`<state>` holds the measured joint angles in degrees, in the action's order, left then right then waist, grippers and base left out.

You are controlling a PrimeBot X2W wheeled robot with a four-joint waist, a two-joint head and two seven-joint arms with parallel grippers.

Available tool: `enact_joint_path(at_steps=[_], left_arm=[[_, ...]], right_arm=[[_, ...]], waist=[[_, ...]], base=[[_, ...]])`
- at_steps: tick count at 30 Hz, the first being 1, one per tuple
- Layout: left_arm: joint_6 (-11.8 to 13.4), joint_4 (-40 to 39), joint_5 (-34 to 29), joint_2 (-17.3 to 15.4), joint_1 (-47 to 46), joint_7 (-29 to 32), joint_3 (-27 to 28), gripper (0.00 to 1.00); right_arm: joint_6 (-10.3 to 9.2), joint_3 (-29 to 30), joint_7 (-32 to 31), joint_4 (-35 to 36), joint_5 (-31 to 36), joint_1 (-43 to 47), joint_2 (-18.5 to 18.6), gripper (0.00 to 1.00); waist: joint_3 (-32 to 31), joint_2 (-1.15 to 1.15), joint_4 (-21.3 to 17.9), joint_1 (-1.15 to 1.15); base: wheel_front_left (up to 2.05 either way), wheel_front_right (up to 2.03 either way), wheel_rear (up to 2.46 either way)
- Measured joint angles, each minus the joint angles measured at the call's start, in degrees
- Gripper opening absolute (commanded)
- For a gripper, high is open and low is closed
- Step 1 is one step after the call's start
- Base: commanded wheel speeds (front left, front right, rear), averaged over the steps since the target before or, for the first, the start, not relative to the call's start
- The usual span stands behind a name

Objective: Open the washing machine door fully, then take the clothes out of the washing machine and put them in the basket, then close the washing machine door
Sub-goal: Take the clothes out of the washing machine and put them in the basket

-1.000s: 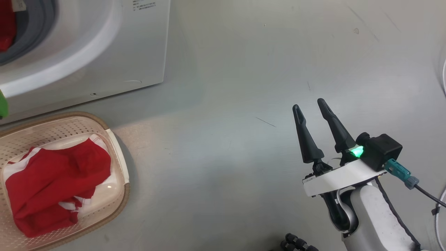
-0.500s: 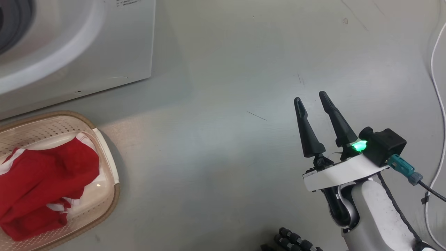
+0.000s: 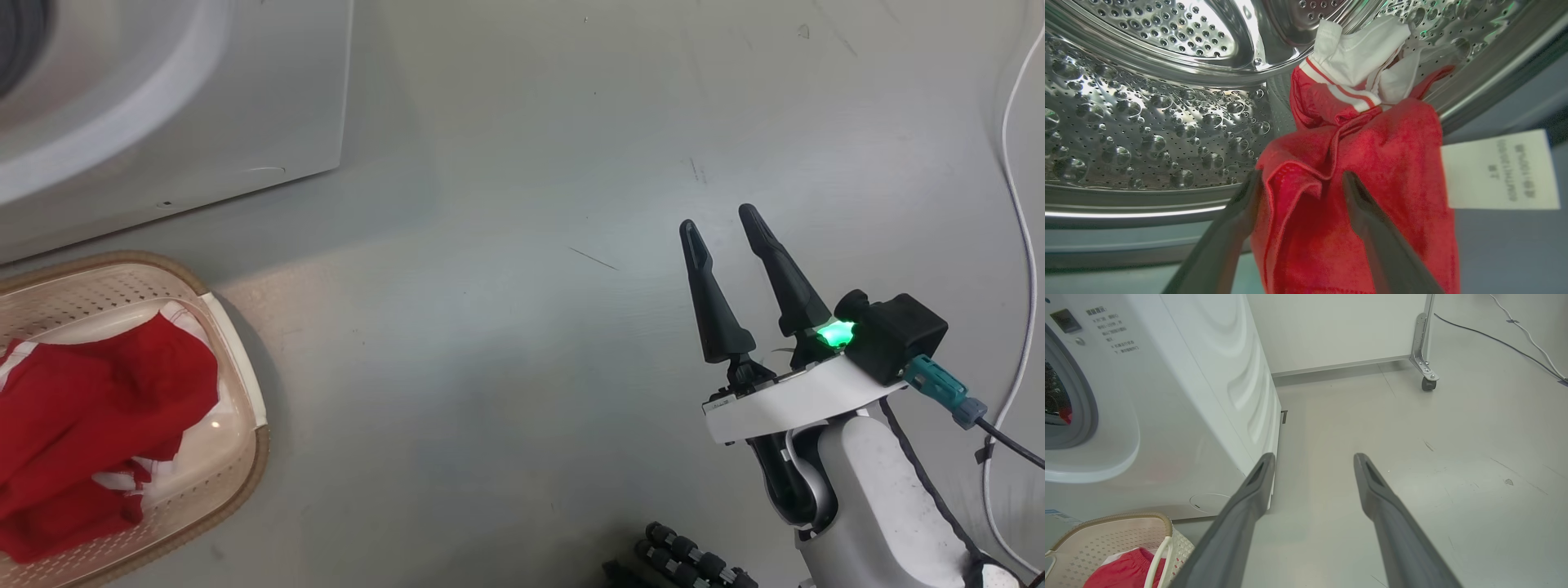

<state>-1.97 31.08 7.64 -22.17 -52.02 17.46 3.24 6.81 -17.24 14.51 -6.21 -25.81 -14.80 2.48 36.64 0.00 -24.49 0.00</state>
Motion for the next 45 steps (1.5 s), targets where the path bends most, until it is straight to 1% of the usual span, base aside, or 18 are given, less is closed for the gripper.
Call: enact_joint_path(at_steps=[2, 11, 18, 19, 20, 21, 27, 35, 37, 39, 45], left_arm=[[0.0, 0.49, -0.29, -0.25, -0.91, 0.2, -0.59, 1.0], [-0.02, 3.41, -1.34, -0.12, -4.97, 1.2, -2.66, 1.0], [-0.09, 6.04, -1.6, 0.11, -6.82, 1.18, -2.7, 1.0], [-0.33, 6.45, -1.58, 0.2, -6.97, 1.16, -2.69, 0.72], [-0.35, 6.84, -1.57, 0.32, -7.11, 1.12, -2.68, 0.26], [-0.36, 7.17, -1.53, 0.48, -7.26, 1.09, -2.67, 0.0], [-0.87, 9.24, -1.01, 1.37, -7.33, -1.04, -2.78, 0.0], [-1.4, 11.43, -0.01, 2.41, -7.32, -4.32, -2.82, 0.0], [-1.55, 11.76, 0.14, 2.49, -7.32, -5.53, -2.79, 0.0], [-1.87, 12.37, 0.37, 2.69, -7.27, -6.58, -2.79, 0.0], [-2.22, 14.04, 0.58, 3.43, -6.3, -9.95, -2.83, 0.0]], right_arm=[[-0.37, -0.18, 0.0, 0.03, -0.11, -0.01, 0.0, 1.0], [-0.42, -1.22, 0.0, 0.12, -1.07, -0.97, -0.08, 1.0], [-0.43, -1.67, 0.0, 0.12, -1.4, -1.15, -0.09, 1.0], [-0.43, -1.69, 0.0, 0.12, -1.4, -1.15, -0.08, 1.0], [-0.43, -1.69, 0.0, 0.12, -1.4, -1.16, -0.08, 1.0], [-0.45, -1.7, 0.0, 0.12, -1.4, -1.16, -0.08, 1.0], [-0.49, -1.48, 0.0, -0.08, -1.36, -1.17, -0.09, 1.0], [-0.49, -0.63, 0.0, -0.53, -0.45, -1.18, -0.08, 1.0], [-0.49, -0.36, 0.0, -0.67, -0.21, -1.18, -0.08, 1.0], [-0.98, 0.14, 0.0, -0.78, -0.13, -1.18, -0.08, 1.0], [-0.99, 1.51, 0.0, -1.53, 1.04, -1.18, -0.07, 1.0]], waist=[[0.25, 0.0, -0.12, 0.0], [1.18, 0.0, -1.01, 0.0], [1.34, 0.0, -1.52, 0.0], [1.31, 0.0, -1.57, 0.0], [1.28, 0.0, -1.6, 0.0], [1.24, 0.0, -1.63, 0.0], [0.41, 0.0, -1.36, 0.0], [-1.3, 0.0, -0.06, 0.0], [-1.83, 0.0, 0.28, 0.0], [-2.4, 0.0, 0.64, 0.0], [-4.37, 0.0, 1.94, 0.0]], base=[[0.0, 0.0, 0.0], [0.0, 0.0, 0.0], [0.0, 0.0, 0.0], [0.0, 0.0, 0.0], [0.0, 0.0, 0.0], [0.0, 0.0, 0.0], [0.0, 0.0, 0.0], [0.0, 0.0, 0.0], [0.0, 0.0, 0.0], [0.0, 0.0, 0.0], [0.0, 0.0, 0.0]])
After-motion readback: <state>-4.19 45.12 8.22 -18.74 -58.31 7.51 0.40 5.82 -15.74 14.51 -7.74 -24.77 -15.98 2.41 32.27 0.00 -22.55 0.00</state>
